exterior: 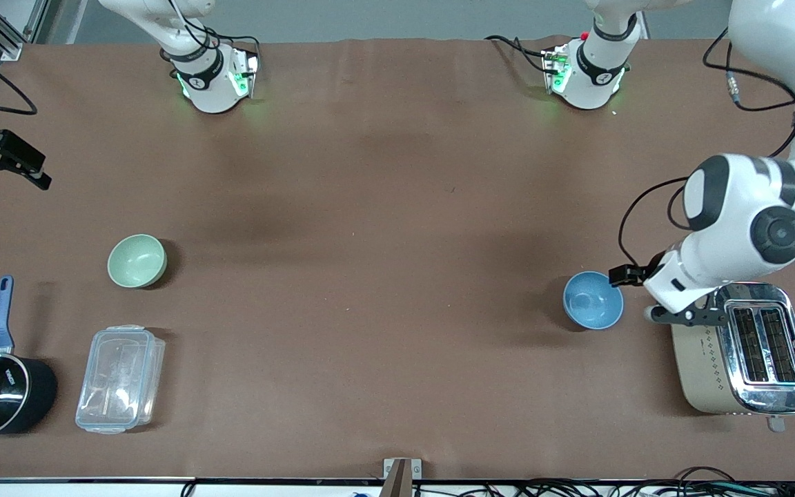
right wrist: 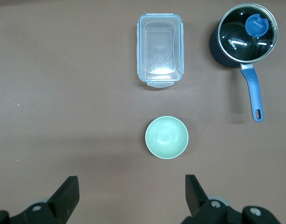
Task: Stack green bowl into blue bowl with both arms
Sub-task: 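Reach the left gripper down to the rim of the blue bowl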
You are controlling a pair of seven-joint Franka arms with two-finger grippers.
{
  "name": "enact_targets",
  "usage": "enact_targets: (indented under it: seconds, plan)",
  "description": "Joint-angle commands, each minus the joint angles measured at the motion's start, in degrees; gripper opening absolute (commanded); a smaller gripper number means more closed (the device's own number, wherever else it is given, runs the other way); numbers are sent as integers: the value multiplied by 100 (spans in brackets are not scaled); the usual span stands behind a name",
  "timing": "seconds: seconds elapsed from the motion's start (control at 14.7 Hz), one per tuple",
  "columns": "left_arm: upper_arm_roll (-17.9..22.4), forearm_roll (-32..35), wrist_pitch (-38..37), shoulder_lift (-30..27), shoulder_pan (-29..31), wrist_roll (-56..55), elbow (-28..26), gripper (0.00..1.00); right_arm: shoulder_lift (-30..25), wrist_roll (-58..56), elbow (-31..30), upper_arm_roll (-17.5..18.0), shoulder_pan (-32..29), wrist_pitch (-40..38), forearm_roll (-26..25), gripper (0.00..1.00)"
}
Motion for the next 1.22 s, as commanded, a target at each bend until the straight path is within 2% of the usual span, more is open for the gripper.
enact_targets:
  seconds: [0.0, 0.27, 0.41, 0.54, 0.68, 0.88, 1.02, 1.15]
  plan:
    - [-18, 105, 389, 422, 156, -13, 26, 98, 57, 0, 104, 112, -164, -103, 32, 100]
    - [-10, 131, 759, 880, 183, -13, 26, 78, 75, 0, 103, 112, -164, -95, 32, 100]
    - [-18, 131, 829, 985, 270, -13, 52, 65, 75, 0, 103, 112, -173, -95, 32, 100]
    - [-10, 140, 882, 1091, 271, -13, 79, 45, 75, 17, 103, 112, -173, -95, 32, 100]
    - [-18, 289, 970, 1170, 271, -21, 96, 38, 75, 26, 130, 112, -146, -68, 58, 100]
    - [-27, 280, 997, 1223, 271, -30, 105, 15, 75, 0, 130, 112, -172, -42, 128, 100]
    - [-27, 263, 997, 1215, 253, -30, 166, 4, 66, -35, 130, 112, -181, -85, 198, 100]
    - [-53, 219, 988, 1171, 192, -39, 210, 1, 66, -36, 121, 95, -173, -68, 199, 100]
